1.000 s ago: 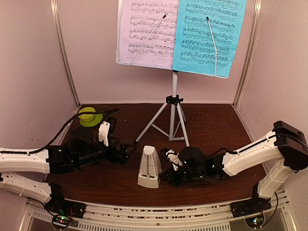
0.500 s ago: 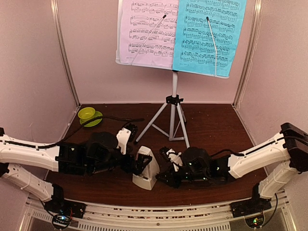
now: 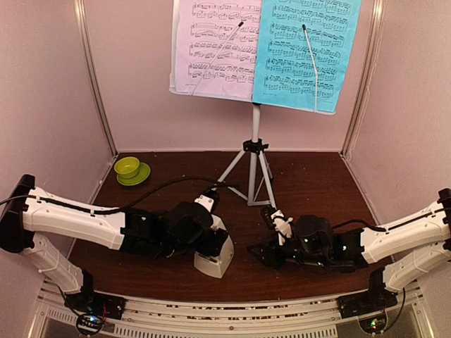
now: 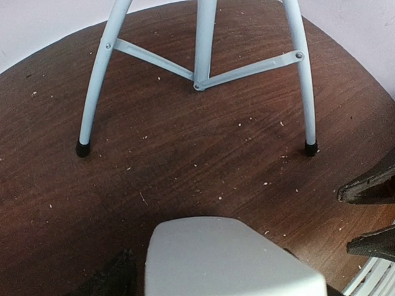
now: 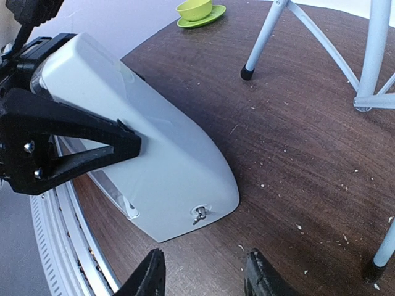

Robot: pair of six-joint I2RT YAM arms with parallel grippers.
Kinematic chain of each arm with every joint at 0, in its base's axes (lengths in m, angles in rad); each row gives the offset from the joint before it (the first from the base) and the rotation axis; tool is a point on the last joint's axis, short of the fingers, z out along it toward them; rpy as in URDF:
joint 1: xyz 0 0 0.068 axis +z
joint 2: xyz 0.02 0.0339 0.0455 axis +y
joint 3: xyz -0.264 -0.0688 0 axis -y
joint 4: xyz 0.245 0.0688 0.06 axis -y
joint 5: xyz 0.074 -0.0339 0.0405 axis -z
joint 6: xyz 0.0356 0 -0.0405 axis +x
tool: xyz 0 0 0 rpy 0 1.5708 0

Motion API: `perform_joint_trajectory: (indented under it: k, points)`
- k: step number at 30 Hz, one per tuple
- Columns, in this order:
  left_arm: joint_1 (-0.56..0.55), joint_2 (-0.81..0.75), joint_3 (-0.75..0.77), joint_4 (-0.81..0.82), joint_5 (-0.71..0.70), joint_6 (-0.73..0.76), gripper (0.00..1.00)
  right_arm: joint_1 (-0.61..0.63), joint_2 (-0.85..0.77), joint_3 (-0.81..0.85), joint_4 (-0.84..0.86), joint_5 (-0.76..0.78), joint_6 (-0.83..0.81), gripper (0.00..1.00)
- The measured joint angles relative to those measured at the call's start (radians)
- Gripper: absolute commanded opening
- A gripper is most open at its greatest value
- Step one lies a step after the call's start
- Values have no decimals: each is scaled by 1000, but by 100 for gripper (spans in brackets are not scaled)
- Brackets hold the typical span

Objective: Set up the instrument practice props

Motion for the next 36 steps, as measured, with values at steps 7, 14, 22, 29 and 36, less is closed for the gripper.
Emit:
perform_joint_trajectory:
  k: [7, 14, 22, 29, 36]
  points:
    - [-3, 9, 19, -24, -8, -19, 47, 0, -6, -6, -33, 43, -4, 50]
    - [-2, -39, 19, -62, -4, 39, 26, 0, -35, -6, -56, 48, -15, 51]
    - [-1, -90, 163, -159, -45, 135, 13, 0, -62, 25, -56, 42, -27, 63]
    - [-1, -90, 301, -173, -57, 170, 8, 0, 24, 143, -51, 40, -12, 64]
    - [-1, -80, 313, -174, -48, 209, 5, 0, 48, 181, -53, 101, -4, 52]
